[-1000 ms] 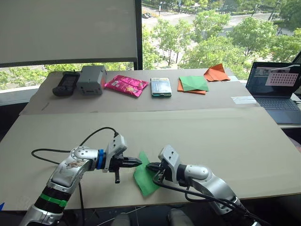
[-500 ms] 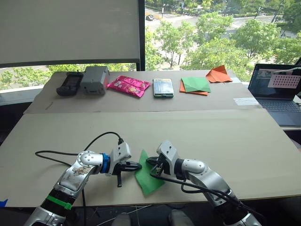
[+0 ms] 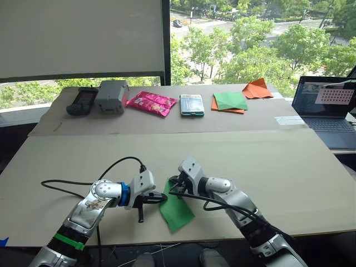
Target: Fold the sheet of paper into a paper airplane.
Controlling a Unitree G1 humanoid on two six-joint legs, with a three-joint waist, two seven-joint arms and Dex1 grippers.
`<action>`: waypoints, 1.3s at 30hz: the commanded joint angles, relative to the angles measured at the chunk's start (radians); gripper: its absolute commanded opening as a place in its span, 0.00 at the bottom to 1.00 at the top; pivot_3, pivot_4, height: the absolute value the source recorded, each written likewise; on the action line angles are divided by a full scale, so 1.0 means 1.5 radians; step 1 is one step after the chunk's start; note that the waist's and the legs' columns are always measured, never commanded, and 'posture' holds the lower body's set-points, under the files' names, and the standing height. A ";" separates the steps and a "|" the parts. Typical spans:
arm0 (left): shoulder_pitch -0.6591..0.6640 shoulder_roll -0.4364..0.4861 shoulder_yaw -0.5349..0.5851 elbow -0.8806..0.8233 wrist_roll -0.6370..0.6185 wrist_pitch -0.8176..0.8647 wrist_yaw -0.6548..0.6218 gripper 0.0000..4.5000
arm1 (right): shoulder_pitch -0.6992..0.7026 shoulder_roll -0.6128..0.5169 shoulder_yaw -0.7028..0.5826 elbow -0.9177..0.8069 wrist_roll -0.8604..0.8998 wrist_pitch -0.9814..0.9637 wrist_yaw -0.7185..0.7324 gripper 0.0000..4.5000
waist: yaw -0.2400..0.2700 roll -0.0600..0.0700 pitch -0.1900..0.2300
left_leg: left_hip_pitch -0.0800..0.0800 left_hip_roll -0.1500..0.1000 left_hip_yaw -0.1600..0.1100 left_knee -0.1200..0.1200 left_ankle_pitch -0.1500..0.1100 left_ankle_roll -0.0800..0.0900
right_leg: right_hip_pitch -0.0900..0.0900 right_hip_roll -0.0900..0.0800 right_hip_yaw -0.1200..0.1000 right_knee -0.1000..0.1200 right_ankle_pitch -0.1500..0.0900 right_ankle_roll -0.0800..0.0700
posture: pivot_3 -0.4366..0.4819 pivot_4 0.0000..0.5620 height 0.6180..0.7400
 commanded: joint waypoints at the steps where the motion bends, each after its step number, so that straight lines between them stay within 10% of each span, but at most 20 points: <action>1: 0.023 0.015 -0.026 0.026 0.038 0.026 0.009 0.00 | 0.006 0.003 0.011 0.033 -0.023 0.007 -0.007 0.00 | -0.002 0.000 0.000 | 0.000 0.000 0.000 0.000 0.000 0.000 | 0.000 0.000 0.000 0.000 0.000 0.000 | 0.48 0.27 0.97; 39: 0.009 0.014 -0.033 0.040 0.041 0.021 0.017 0.00 | 0.282 -0.183 0.027 -0.330 0.002 0.179 0.033 0.00 | 0.006 -0.003 -0.001 | -0.001 0.000 0.000 -0.001 -0.003 -0.004 | 0.000 -0.002 -0.001 -0.005 -0.001 -0.001 | 0.48 0.27 0.97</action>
